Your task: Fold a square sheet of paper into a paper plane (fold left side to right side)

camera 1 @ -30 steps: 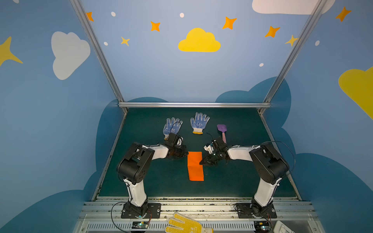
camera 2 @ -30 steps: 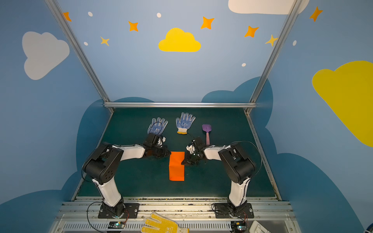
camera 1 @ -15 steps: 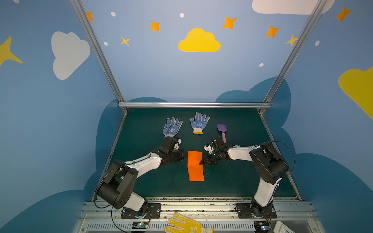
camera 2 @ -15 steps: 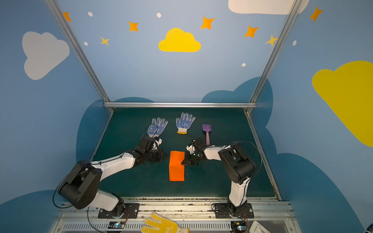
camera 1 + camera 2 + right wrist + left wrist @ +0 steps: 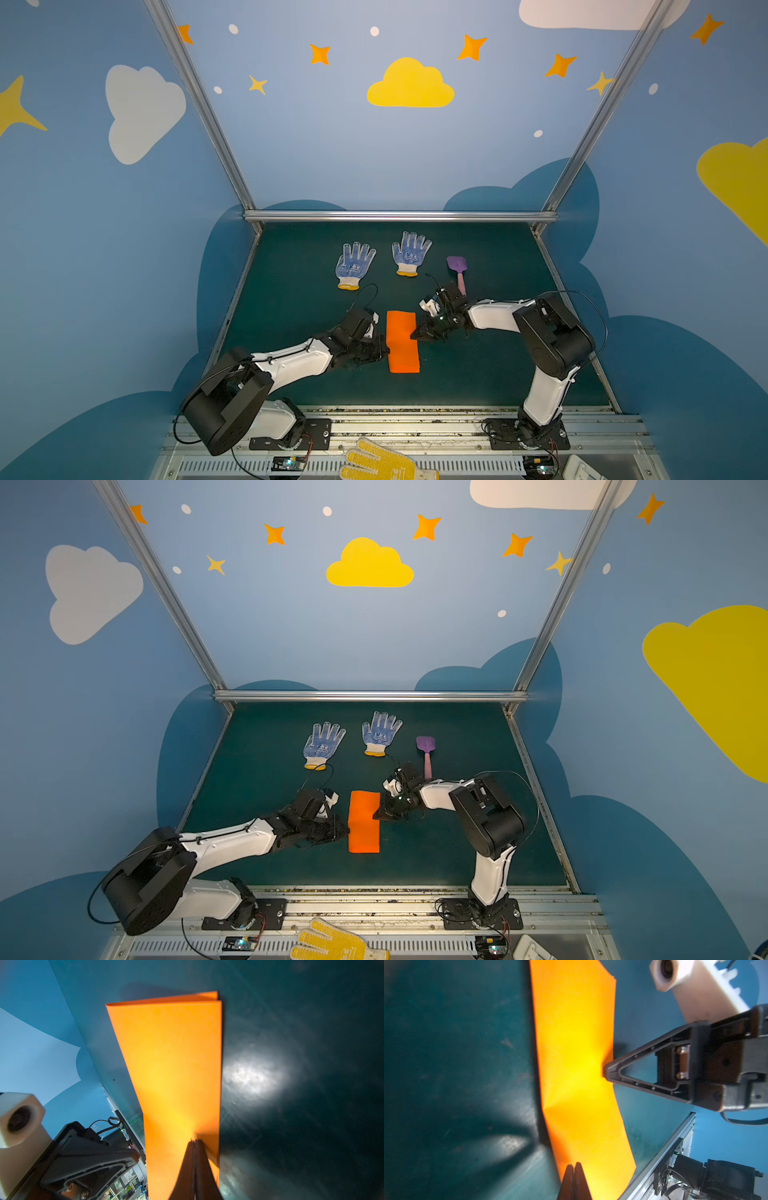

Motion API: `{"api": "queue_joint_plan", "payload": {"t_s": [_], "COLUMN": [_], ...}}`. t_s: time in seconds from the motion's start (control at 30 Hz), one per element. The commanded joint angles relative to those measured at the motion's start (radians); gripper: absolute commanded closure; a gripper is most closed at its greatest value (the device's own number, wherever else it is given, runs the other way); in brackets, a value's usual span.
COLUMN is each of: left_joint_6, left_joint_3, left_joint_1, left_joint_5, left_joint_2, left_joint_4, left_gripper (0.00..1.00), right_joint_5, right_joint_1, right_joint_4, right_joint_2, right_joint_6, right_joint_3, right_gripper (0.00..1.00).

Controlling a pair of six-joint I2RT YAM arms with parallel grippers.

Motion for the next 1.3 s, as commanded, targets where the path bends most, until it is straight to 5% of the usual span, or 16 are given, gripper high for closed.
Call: {"api": "queue_joint_plan", "payload": {"t_s": [0.0,0.53,0.9,1.1,1.27], "left_joint_6": [-0.014,-0.039,-0.062,-0.075,-0.005], "left_joint_3": [-0.006,-0.086,-0.143,-0.059,0.086], "left_joint_1": [-0.017,-0.043,-0.042,-0.039,0.006], "left_joint_5": [-0.019,-0.07,-0.103,-0.171,-0.135], "left_joint_2": [0.01,0.124,-0.06,-0.202,-0.135], "left_joint_4": [0.056,0.137,0.01,-0.141,-0.178], "left_gripper": [0.96,0.96,0.96,0.96,0.96], "right_joint_5": [0.239,0.241,0.255,0.27,0.324], "right_joint_1": [0.025,0.026,0.022,0.013,0.001], "right_joint_4": [-0.082,-0.077,-0.127,-0.197,-0.333], "right_joint_2": [0.148,0.161,0.171,0.166,0.168], "right_joint_6": [0.004,0.003,-0.037,-0.123,-0.239], "right_joint_3": [-0.069,-0.073,-0.032,0.03,0.136], "right_gripper": [1.0,1.0,1.0,1.0,1.0]}}
